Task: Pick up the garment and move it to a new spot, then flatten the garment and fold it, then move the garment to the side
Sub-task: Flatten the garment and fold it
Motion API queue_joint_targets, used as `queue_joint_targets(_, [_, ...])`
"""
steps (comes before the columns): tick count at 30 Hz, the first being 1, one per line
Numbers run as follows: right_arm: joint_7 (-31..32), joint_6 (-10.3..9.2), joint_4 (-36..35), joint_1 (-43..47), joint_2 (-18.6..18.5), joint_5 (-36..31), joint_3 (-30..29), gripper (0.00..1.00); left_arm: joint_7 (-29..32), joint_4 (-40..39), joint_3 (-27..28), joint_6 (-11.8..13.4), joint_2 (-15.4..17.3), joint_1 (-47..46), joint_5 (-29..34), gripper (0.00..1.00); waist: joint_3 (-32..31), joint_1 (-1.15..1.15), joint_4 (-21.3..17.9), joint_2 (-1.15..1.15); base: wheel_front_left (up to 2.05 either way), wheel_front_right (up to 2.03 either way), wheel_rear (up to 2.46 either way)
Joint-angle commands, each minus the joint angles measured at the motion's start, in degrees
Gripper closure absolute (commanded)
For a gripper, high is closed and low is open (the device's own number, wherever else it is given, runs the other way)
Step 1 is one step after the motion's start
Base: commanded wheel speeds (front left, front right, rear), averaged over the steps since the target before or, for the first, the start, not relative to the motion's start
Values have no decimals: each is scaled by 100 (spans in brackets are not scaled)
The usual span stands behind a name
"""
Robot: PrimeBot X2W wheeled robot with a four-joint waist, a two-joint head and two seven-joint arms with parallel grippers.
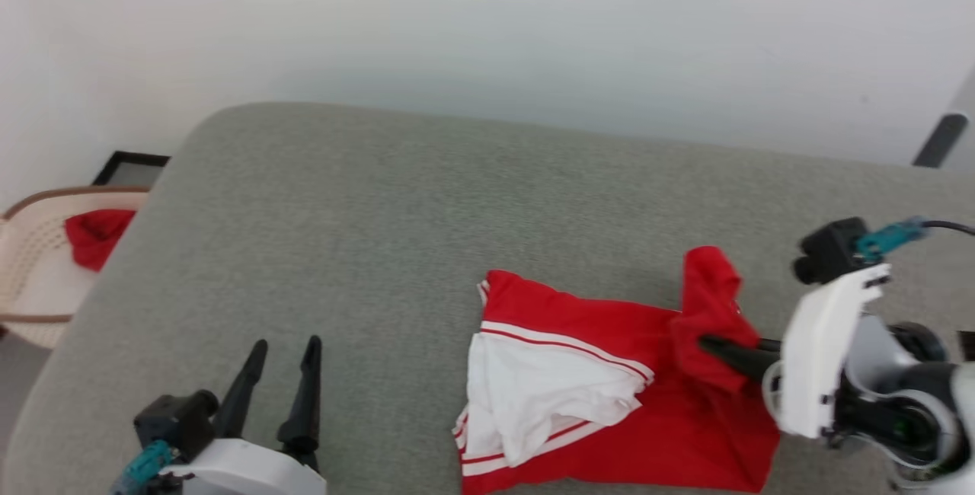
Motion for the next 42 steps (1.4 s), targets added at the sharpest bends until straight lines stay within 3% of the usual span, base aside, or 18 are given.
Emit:
queue_joint_targets(1, [-47, -4, 21, -81, 70, -41, 77, 100, -1, 29, 34, -51, -53, 32, 61, 0, -101, 0, 197, 0, 0, 0, 0])
queue_joint_targets(15, [-578, -4, 1022, -617, 676, -379, 1026, 100, -1, 416, 197, -476, -672, -337, 452, 0, -2, 0, 974, 0, 0, 0, 0])
queue_joint_targets(26, [-1102, -4, 2103, -1052, 854, -516, 1500, 100, -1, 623, 344, -656, -976, -506, 651, 0, 147, 0, 1192, 0, 0, 0, 0])
queue_joint_targets(27, [-1147, -4, 2180, -1087, 854, -512, 1548, 86, -1, 643, 365, -674, -993, -511, 668, 0, 157, 0, 1192, 0, 0, 0, 0])
queue_joint_targets(29, [-1210, -4, 2289, -1162, 833, -485, 1655, 48, -1, 668, 406, -685, -1025, -524, 678, 0, 171, 0, 1183, 0, 0, 0, 0])
queue_joint_targets(30, [-1239, -4, 2330, -1201, 823, -458, 1697, 16, -1, 677, 427, -696, -1036, -527, 691, 0, 177, 0, 1172, 0, 0, 0, 0])
queue_joint_targets(31, [-1257, -4, 2368, -1236, 808, -422, 1728, 0, -1, 685, 452, -710, -1044, -527, 701, 0, 180, 0, 1157, 0, 0, 0, 0])
queue_joint_targets(42, [-1385, -4, 2089, -1496, 597, -53, 1958, 0, -1, 708, 665, -762, -1040, -443, 812, 0, 163, 0, 820, 0, 0, 0, 0])
